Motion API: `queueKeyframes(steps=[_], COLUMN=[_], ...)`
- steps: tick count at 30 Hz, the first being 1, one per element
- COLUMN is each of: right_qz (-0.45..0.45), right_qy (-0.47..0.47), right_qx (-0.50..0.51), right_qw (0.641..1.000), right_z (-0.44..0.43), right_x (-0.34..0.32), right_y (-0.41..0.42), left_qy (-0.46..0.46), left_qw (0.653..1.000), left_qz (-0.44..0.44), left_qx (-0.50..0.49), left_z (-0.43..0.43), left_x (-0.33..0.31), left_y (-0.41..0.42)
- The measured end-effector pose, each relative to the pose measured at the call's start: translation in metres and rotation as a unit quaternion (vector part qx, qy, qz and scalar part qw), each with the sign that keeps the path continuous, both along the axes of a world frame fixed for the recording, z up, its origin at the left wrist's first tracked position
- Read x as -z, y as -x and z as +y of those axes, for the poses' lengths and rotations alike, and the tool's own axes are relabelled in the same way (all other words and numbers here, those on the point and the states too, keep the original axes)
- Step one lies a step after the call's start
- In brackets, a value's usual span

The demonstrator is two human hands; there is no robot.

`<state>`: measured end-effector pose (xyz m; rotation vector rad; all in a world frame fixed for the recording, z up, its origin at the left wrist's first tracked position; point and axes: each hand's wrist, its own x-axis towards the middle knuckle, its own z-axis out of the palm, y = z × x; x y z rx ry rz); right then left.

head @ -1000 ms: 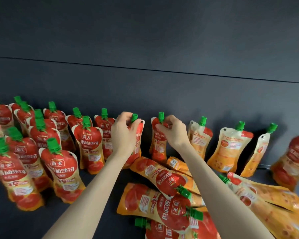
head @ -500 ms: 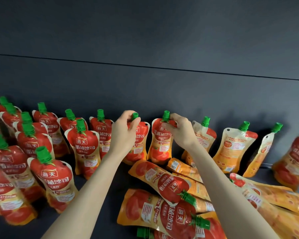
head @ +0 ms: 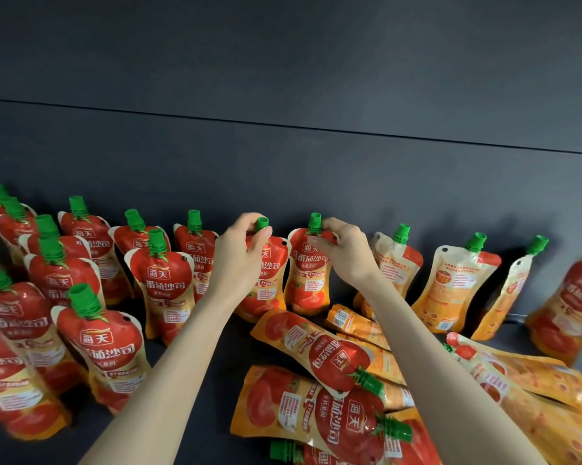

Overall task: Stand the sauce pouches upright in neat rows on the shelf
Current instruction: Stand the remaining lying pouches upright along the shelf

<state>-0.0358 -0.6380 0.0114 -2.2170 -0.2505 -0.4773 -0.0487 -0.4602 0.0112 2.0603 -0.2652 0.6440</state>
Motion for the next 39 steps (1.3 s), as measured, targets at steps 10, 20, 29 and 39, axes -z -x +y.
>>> queueKeyframes(steps=[10,20,29,39], right_qz=[-0.009,-0.017,-0.021,0.15], right_qy=[-0.029,-0.029,-0.065,0.032], right_qx=[0.04,0.065,0.098,0.026], right_qw=[0.999,0.997,0.993,0.988], right_z=[0.005,0.004,-0.018,-0.059], right_x=[0.003,0.003,0.01,0.061], right_y=[0.006,0.014,0.064,0.151], left_qy=[-0.019,-0.015,-0.019,-0.21], left_qw=[0.998,0.998,0.99,0.928], left_qz=[-0.026,-0.039,-0.137,0.162], left_qx=[-0.049,-0.047,-0.013,0.261], left_z=[-0.002,-0.002,-0.009,-0.034], left_x=[0.0,-0.003,0.01,0.07], left_y=[0.006,0.009,0.053,0.091])
